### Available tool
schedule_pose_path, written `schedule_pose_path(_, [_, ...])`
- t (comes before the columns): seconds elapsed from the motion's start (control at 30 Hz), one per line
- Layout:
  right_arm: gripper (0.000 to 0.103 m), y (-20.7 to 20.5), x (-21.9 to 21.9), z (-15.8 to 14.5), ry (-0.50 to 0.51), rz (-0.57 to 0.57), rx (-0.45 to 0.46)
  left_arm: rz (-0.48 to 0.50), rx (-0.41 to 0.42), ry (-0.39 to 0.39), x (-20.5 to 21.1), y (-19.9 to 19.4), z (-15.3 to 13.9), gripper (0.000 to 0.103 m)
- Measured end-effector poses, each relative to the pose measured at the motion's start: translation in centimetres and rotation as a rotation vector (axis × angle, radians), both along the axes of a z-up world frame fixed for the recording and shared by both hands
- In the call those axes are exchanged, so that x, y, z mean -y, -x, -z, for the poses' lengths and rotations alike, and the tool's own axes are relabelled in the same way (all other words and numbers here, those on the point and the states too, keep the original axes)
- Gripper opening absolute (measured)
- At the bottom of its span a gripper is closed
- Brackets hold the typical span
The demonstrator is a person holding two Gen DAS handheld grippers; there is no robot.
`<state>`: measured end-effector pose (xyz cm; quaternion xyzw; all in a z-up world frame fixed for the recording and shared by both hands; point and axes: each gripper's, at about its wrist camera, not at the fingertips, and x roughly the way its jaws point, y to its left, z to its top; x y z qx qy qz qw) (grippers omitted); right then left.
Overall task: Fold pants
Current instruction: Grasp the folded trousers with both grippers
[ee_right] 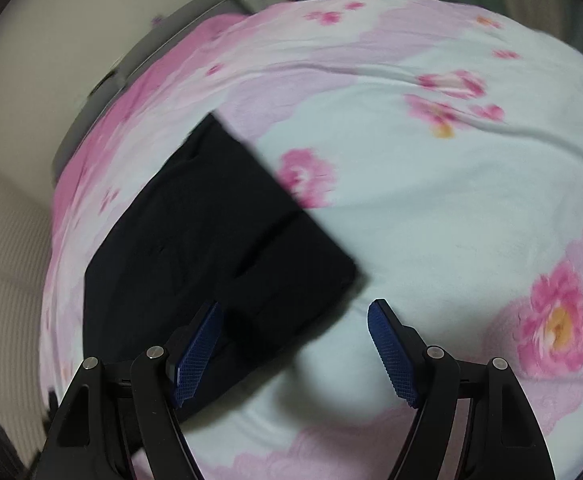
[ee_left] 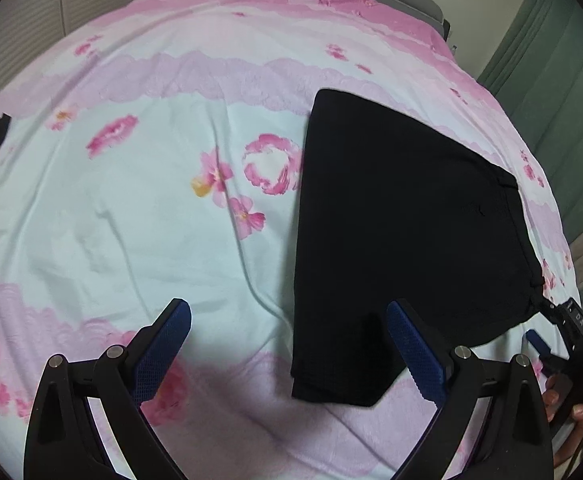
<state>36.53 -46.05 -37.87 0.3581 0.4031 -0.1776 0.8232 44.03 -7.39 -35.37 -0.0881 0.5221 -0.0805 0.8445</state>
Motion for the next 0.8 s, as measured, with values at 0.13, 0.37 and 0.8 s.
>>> schedule_pose_path(0.13, [0.076, -0.1, -0.2, 1.4, -0.047, 0.013, 0.017, 0.008, -0.020, 0.038, 0.1, -1.3, 1.2, 0.100])
schedule_pose_path(0.37, [0.076, -1.7, -0.4, 2.4, -0.011, -0.027, 0.018, 0.025, -0.058, 0.077, 0.3, -4.0, 3.0, 0.100])
schedule_pose_path(0.8, [0.079, -5.2, -0.1, 4.5, -0.027, -0.040, -0.012, 0.021, -0.127, 0.260, 0.9, -8.5, 6.4, 0.087])
